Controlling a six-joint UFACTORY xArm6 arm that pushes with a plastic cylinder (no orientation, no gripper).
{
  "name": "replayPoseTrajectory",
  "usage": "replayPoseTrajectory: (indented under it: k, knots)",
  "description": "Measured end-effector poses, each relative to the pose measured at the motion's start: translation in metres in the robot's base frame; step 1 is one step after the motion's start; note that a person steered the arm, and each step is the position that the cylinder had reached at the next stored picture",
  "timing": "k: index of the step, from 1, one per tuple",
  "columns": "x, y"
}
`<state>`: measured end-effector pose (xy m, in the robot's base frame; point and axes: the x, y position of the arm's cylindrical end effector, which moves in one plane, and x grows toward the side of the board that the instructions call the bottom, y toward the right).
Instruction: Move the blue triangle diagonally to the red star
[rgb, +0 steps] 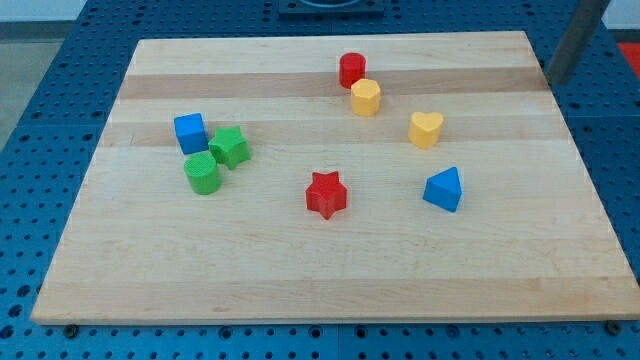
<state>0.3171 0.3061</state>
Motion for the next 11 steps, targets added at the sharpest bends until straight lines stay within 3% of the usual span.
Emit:
replayPoseTrajectory:
  k: [3,4,7,11]
  knots:
    - [0.157,-0.058]
    - [0.189,-0.091]
    - [0.184,-0.196]
    - [0.159,-0.205]
